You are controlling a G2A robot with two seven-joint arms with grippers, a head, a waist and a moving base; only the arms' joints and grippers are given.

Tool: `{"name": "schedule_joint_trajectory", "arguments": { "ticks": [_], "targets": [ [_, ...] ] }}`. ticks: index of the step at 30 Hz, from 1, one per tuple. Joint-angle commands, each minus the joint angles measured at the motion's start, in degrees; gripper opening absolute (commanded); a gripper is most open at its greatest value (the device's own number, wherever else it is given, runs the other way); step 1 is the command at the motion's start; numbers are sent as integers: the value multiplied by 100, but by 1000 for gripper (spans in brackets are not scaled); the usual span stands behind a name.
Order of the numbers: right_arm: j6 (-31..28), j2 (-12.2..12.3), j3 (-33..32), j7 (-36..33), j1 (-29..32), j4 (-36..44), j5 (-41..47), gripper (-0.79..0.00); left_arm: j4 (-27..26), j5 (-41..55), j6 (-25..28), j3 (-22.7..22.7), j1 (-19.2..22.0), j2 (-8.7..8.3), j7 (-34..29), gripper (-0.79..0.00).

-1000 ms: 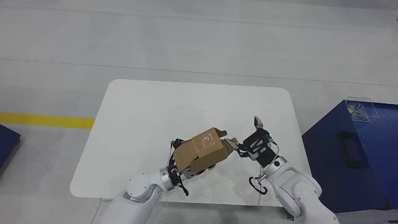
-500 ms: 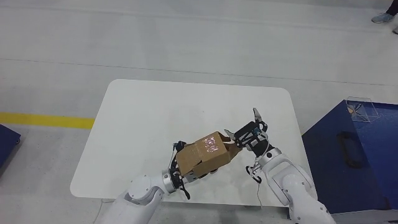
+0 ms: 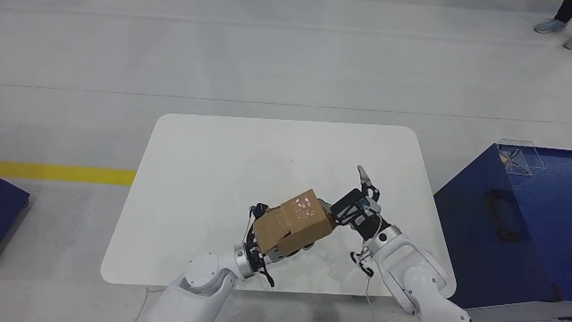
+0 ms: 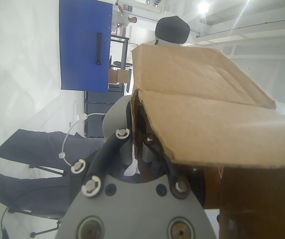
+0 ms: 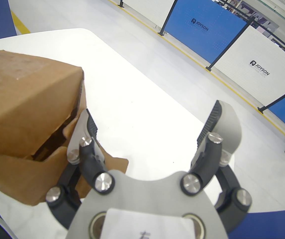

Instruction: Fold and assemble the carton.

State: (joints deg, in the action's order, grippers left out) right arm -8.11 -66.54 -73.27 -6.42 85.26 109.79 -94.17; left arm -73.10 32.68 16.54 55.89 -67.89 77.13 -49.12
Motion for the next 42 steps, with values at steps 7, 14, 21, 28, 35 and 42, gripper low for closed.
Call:
{"name": "schedule_joint_trajectory", "arguments": {
  "ticks": [7, 14, 21, 28, 35, 42],
  "targets": [
    [92, -32, 72, 34, 23, -3, 24, 0, 37, 48, -15, -15, 16, 11, -21, -785],
    [25, -53, 119, 41, 43, -12, 111, 0, 64, 87, 4, -10, 20, 18, -34, -785],
    [113, -67, -120, 221, 25, 25, 489, 0, 60, 143, -6, 27, 0, 14, -57, -785],
    [83, -23, -977, 278, 134, -175, 1180, 0, 7, 339, -13, 117, -28, 1, -216, -785],
    [-933, 11, -1000, -316, 237, -603, 1762, 0, -16, 394, -4, 168, -39, -10, -305, -785],
    [-1619, 0, -954, -537, 322, -492, 3082, 0, 27, 326, -78, 87, 27, 9, -289, -785]
  ]
}}
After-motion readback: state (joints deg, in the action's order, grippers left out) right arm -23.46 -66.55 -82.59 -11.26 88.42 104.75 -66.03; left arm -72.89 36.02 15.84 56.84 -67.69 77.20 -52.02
